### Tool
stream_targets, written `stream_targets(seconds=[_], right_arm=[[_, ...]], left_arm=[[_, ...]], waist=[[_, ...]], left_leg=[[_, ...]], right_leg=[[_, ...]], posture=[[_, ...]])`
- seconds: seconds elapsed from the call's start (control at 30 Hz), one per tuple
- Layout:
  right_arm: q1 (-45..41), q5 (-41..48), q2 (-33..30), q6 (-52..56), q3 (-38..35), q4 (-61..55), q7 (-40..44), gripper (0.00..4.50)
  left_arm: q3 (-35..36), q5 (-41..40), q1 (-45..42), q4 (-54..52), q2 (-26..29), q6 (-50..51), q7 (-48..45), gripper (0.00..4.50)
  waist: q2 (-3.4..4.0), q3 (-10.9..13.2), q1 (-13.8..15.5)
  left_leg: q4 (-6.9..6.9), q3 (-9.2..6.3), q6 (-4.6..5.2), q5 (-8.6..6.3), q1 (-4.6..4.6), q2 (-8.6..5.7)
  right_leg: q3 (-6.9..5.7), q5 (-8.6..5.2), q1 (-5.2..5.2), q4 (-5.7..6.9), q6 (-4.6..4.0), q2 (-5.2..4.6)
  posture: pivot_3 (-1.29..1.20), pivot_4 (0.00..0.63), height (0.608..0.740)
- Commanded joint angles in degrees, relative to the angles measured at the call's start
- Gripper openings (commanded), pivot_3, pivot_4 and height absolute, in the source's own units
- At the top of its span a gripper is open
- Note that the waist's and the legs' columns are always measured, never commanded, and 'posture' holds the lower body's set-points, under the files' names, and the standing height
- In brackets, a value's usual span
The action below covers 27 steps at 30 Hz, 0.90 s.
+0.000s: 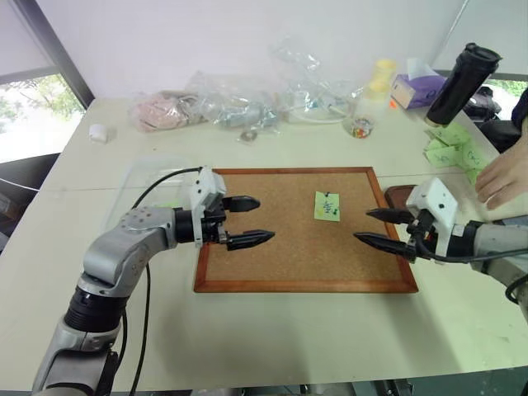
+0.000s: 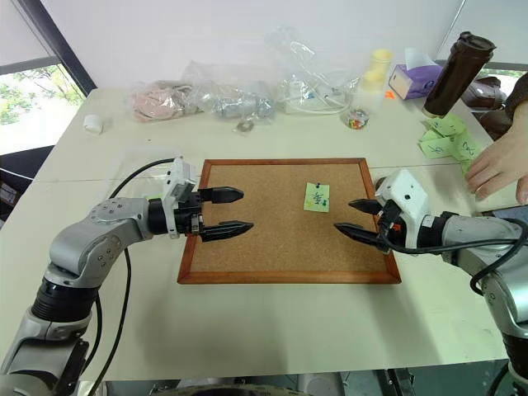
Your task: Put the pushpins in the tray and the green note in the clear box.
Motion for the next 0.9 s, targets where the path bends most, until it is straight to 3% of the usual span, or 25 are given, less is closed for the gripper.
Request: stream_targets(seconds=[0.03, 0.9], right_arm=[[-0.2, 0.2, -0.5, -0.9, -1.7, -2.0, 0.0, 2.85], [-1.5, -0.8, 0.4, -1.5, -0.1, -1.2, -1.1, 2.85]], left_arm=[[0.0, -0.5, 0.0, -2.2, 0.3, -0.4, -0.3, 4.47], [-1.6, 2.4, -0.3, -0.8, -0.8, -3.3, 1.2, 4.47]], waist=[[0.00, 0.0, 0.0], [0.00, 0.0, 0.0]], left_leg=[[0.00, 0.00, 0.00, 0.00, 0.00, 0.00], [0.00, 0.00, 0.00, 0.00, 0.01, 0.00]], right_leg=[[0.00, 0.00, 0.00, 0.00, 0.00, 0.00], [0.00, 0.00, 0.00, 0.00, 0.00, 0.00]], posture=[[0.00, 0.150, 0.740], [0.00, 0.150, 0.740]])
